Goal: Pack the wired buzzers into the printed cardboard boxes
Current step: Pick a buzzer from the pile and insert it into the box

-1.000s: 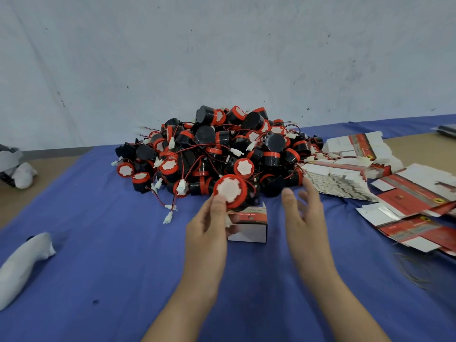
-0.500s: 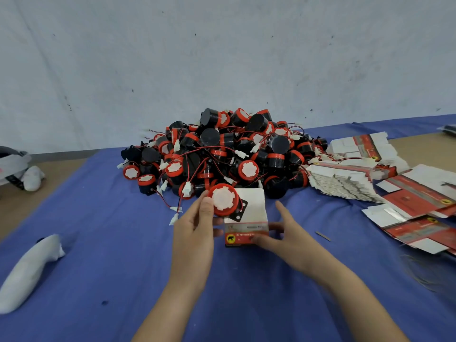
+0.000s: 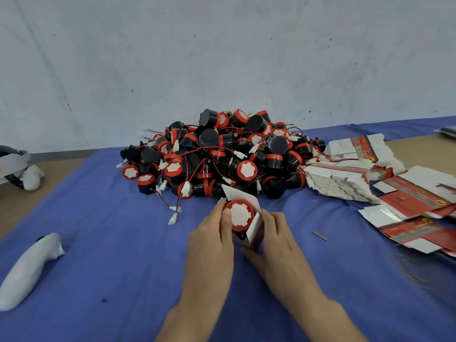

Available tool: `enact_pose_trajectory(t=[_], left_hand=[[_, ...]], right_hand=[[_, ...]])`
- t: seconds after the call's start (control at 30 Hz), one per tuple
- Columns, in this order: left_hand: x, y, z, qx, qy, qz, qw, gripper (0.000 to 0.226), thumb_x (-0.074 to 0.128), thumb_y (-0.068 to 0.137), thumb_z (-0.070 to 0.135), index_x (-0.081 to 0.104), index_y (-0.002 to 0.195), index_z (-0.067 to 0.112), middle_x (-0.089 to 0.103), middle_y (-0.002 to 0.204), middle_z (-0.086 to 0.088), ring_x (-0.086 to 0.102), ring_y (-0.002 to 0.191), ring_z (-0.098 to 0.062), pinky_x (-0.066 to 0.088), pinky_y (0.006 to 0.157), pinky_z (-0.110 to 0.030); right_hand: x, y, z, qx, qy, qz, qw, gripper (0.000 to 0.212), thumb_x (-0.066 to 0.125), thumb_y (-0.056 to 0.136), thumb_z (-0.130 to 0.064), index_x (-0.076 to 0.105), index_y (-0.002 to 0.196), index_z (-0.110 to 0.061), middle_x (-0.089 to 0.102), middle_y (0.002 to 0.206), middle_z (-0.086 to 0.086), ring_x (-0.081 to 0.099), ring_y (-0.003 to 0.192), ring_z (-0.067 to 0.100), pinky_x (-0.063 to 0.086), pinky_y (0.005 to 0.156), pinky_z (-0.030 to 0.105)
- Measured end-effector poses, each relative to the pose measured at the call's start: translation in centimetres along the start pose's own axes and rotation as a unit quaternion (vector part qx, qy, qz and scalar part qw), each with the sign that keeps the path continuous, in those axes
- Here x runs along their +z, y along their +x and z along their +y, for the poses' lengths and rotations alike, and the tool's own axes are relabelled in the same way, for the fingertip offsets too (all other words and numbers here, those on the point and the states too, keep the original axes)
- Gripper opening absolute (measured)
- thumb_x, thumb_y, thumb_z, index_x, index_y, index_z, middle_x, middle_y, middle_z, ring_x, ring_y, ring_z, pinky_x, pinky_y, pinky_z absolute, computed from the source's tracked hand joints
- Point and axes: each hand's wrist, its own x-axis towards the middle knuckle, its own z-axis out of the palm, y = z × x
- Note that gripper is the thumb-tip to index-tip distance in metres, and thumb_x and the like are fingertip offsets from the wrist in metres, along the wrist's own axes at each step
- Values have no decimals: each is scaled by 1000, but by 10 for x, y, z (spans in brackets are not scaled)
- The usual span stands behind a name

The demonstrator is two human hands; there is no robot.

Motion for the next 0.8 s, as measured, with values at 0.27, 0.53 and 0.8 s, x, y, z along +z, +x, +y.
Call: enact_pose_trajectory(t=[0.27,0.53,0.8], left_hand=[[7,7,-14,-55,86,-100,990,34,32,106,43,57,124,30,66,81,3,66,65,-16,58,64,-38],[9,28,-26,5,343,-160,926,16,37,104,18,52,108,17,41,74,4,46,67,-17,39,56,-30],[14,28,-21,75,362,-168,914,13,36,106,19,48,107,16,51,85,2,50,69,-18,40,58,-32]], right_hand=[[1,1,-4,-2,22,-17,1000,62,73,90,-32,36,140,-31,29,114,-22,50,97,4,42,65,10],[4,-3,-3,34,69,-38,996,68,67,93,-34,28,148,-30,30,120,-19,49,106,4,44,78,13],[12,7,-13,150,244,-24,958,54,47,103,-33,31,152,-19,49,139,-3,47,132,15,43,109,42]])
